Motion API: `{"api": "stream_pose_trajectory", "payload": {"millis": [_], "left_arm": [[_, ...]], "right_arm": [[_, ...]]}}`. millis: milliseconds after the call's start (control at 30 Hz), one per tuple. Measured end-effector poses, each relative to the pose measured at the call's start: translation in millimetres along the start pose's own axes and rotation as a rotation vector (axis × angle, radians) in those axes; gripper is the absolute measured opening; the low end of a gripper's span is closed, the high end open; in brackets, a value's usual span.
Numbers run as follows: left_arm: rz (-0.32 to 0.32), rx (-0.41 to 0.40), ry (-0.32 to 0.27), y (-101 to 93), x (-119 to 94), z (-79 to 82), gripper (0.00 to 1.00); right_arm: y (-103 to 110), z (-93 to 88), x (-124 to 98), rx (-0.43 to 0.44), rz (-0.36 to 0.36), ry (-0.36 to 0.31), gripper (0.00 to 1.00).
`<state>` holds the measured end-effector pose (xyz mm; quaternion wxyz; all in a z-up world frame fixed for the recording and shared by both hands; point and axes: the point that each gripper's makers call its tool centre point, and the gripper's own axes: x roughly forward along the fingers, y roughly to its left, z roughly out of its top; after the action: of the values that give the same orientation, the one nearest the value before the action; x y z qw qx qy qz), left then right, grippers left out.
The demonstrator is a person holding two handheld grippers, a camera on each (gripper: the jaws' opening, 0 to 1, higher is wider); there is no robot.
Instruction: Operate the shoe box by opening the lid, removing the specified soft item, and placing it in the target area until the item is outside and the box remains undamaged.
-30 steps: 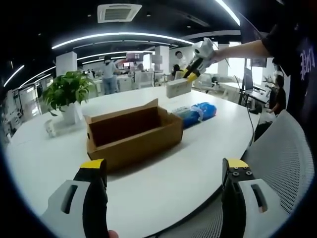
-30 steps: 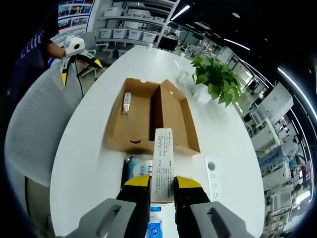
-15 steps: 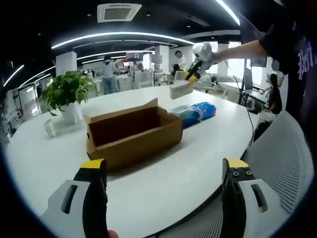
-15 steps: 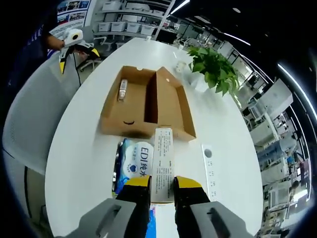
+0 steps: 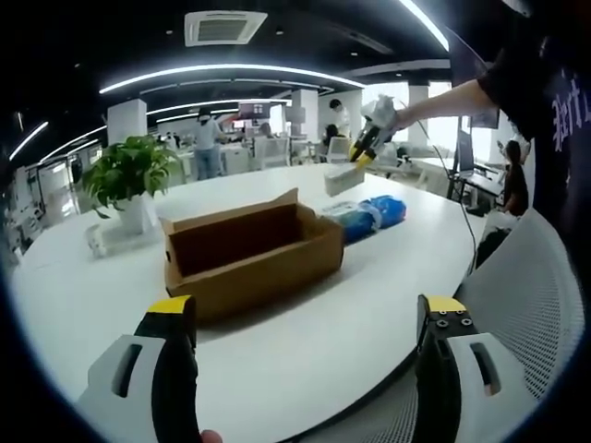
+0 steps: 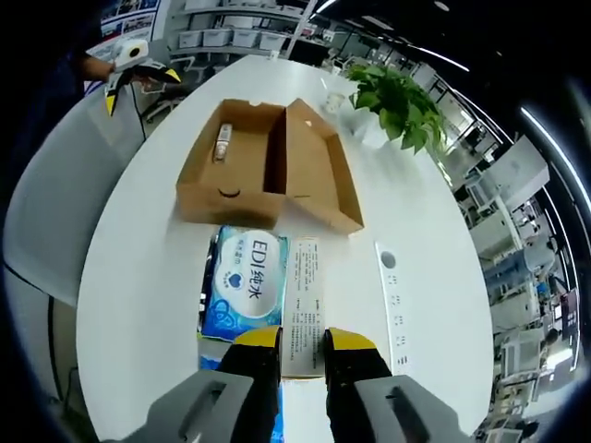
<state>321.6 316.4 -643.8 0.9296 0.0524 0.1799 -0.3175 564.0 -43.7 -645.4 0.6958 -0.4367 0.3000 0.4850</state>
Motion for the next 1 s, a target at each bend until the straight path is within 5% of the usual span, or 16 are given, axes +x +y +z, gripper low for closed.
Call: {"api": "stream_pose_trajectory", "payload": {"millis": [1000], "left_arm": [[0.014, -0.009, 0.041, 3.5, 3.2, -7.8, 0.99]], "right_arm": [[-2.8, -61.6, 32.2, 0.04, 0.044, 0.122, 0.13]]}}
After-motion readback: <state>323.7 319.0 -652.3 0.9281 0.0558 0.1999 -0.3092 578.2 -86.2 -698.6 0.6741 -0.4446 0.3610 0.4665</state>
